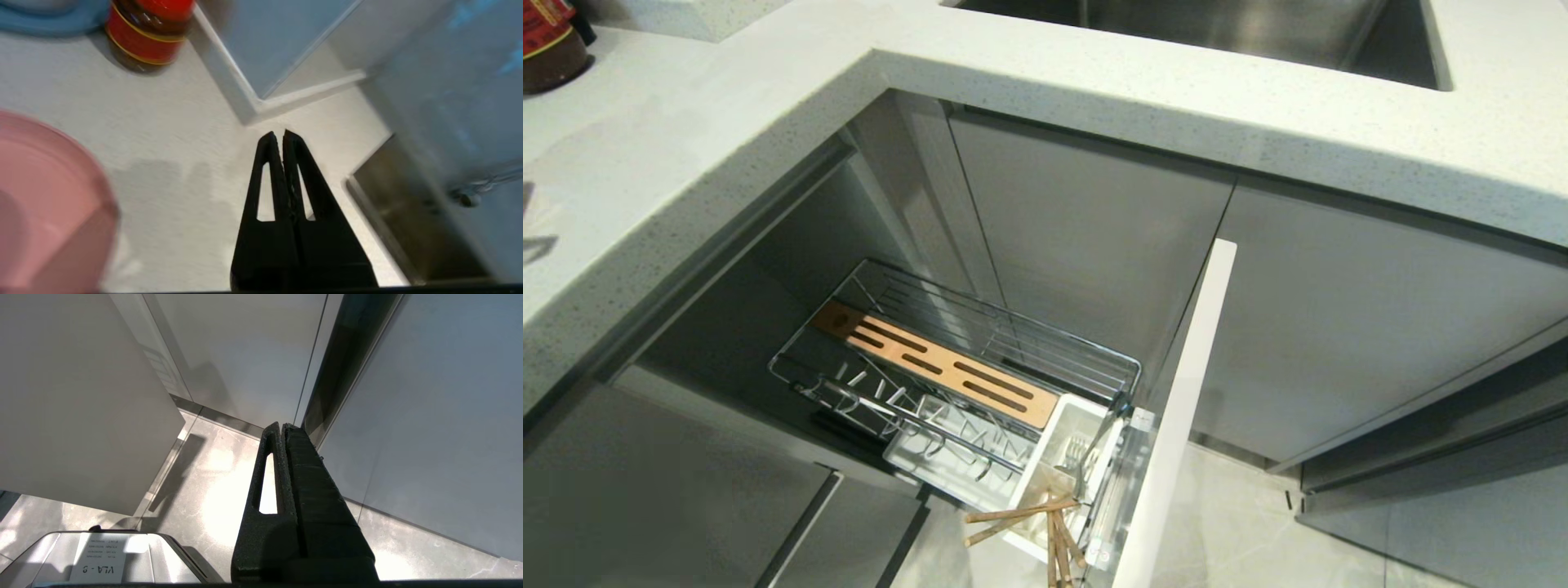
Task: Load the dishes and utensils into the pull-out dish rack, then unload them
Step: Take the bowl out of the cupboard, then take the spoon out of the cupboard
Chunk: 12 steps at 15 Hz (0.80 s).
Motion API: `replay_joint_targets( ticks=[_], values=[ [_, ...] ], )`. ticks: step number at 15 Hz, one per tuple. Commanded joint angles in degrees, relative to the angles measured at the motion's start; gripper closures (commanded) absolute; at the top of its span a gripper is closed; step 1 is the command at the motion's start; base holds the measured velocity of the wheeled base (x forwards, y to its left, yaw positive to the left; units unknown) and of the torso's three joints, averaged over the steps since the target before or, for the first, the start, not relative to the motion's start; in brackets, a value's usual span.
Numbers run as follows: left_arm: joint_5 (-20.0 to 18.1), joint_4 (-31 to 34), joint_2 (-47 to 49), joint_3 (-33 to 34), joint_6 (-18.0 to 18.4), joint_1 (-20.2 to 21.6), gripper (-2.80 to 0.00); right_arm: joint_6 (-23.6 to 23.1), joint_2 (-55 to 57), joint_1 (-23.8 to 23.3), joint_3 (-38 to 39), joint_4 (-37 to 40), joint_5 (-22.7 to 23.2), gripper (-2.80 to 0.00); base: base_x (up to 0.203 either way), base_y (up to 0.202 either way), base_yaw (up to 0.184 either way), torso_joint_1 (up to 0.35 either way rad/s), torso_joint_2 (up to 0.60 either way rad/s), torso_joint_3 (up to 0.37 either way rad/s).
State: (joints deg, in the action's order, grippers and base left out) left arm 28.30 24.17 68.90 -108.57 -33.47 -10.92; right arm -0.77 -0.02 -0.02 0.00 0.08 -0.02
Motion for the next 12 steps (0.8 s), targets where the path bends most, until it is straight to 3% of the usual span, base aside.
replay_joint_targets(
  ticks=[1,4,9,12],
  values=[
    [0.1,0.1,0.4,0.3,-1.0,-3.4,0.0,0.0,0.0,0.0,0.0,0.0,0.0,0.0,0.0,0.0,0.0,0.0,0.0,0.0],
    [-0.1,0.2,2.1,1.9,-2.4,-8.2,0.0,0.0,0.0,0.0,0.0,0.0,0.0,0.0,0.0,0.0,0.0,0.0,0.0,0.0],
    [0.2,0.3,4.3,9.1,-2.2,-25.6,0.0,0.0,0.0,0.0,0.0,0.0,0.0,0.0,0.0,0.0,0.0,0.0,0.0,0.0],
    [0.3,1.6,8.6,13.3,-2.2,-30.9,0.0,0.0,0.0,0.0,0.0,0.0,0.0,0.0,0.0,0.0,0.0,0.0,0.0,0.0]
  ],
)
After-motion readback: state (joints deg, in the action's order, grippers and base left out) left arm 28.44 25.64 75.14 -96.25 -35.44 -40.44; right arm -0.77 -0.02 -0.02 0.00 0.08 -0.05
